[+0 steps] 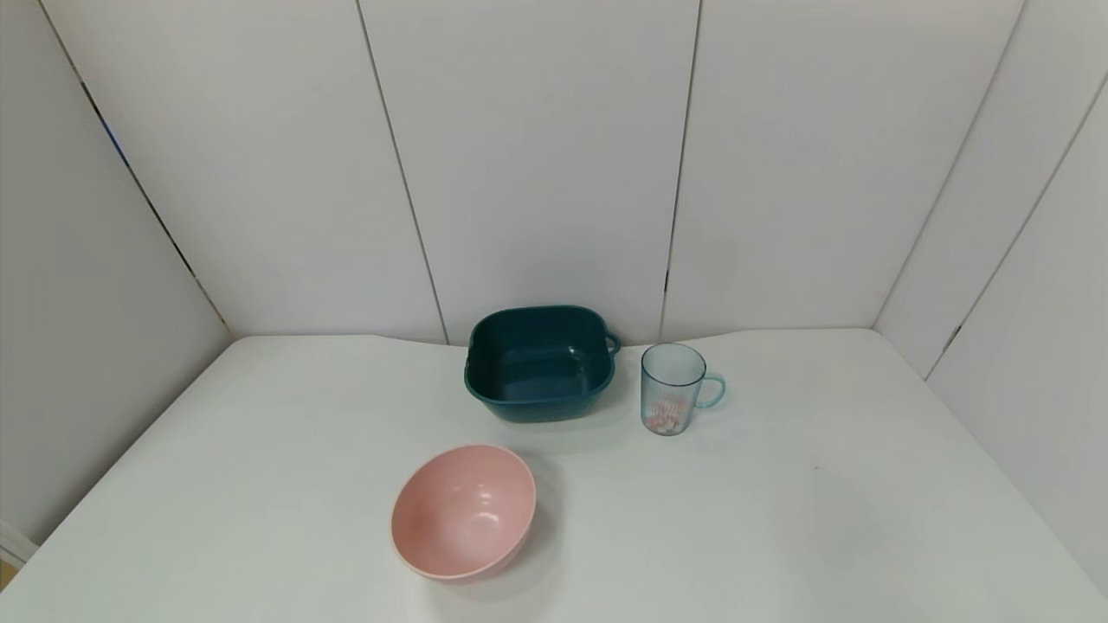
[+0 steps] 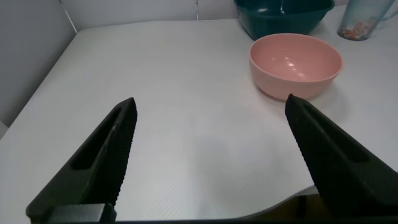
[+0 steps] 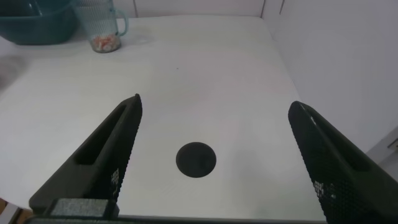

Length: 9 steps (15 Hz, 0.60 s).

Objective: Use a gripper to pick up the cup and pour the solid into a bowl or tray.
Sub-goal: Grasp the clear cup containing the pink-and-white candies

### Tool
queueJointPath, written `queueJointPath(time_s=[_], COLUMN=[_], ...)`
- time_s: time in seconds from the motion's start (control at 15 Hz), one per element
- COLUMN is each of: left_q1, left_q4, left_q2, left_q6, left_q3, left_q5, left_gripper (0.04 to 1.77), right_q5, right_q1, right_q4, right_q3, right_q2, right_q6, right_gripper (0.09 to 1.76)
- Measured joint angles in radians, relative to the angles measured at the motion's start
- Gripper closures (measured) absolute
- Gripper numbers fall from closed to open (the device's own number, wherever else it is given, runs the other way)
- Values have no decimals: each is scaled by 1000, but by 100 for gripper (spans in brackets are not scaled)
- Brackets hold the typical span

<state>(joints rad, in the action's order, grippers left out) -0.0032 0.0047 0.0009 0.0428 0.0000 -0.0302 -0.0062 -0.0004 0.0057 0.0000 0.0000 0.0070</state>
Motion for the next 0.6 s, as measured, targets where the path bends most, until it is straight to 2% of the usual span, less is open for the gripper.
queueJointPath(time_s=[0.27,0.6], left_q1=[0,0], left_q4=[0,0], left_q2=[0,0], left_q6=[0,0], left_q3=[0,0], left_q5=[0,0], left_gripper=[9,9], right_q5=[1,15], right_q1=[-2,3], right_q4=[-6,-2], right_q3=[-2,-144], right_q2=[0,70], right_q6=[-2,-2], right_gripper=[14,14])
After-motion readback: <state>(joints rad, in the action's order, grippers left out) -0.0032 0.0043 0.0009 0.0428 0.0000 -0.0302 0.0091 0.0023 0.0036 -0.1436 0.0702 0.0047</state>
